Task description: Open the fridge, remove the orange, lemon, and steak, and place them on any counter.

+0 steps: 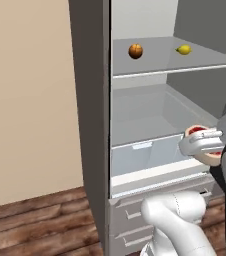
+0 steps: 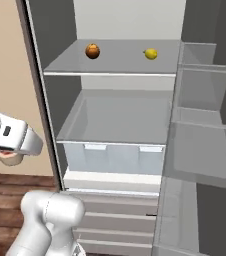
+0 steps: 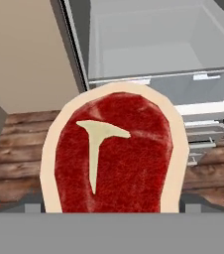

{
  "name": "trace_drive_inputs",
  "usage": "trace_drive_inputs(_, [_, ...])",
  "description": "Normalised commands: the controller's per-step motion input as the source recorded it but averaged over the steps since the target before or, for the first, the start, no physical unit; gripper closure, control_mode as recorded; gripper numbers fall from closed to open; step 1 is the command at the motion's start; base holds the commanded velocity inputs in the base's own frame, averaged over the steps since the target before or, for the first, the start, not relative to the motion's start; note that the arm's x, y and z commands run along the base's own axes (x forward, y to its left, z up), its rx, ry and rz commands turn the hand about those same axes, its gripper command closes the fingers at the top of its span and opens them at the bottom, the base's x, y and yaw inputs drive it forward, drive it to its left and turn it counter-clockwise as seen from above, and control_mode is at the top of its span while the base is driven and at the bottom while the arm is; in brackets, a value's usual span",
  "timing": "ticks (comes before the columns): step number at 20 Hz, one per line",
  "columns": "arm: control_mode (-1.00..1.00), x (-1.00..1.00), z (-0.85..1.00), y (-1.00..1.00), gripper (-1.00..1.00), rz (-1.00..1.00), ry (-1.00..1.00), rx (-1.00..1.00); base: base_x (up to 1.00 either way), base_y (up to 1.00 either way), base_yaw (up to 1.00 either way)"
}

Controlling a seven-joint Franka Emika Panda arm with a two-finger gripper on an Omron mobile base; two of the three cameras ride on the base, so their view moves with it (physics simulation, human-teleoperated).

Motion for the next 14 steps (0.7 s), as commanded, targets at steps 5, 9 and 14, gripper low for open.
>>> trace_drive_inputs(5, [1.00,0.00,0.00,0.00,1.00,0.00,0.00,0.00,-0.85,0.14,0.00])
trace_drive_inputs(9, [1.00,0.00,0.00,0.00,1.00,0.00,0.00,0.00,-0.80,0.23,-0.24])
trace_drive_inputs(14, [1.00,0.00,0.00,0.00,1.00,0.00,0.00,0.00,-0.84,0.42,-0.48])
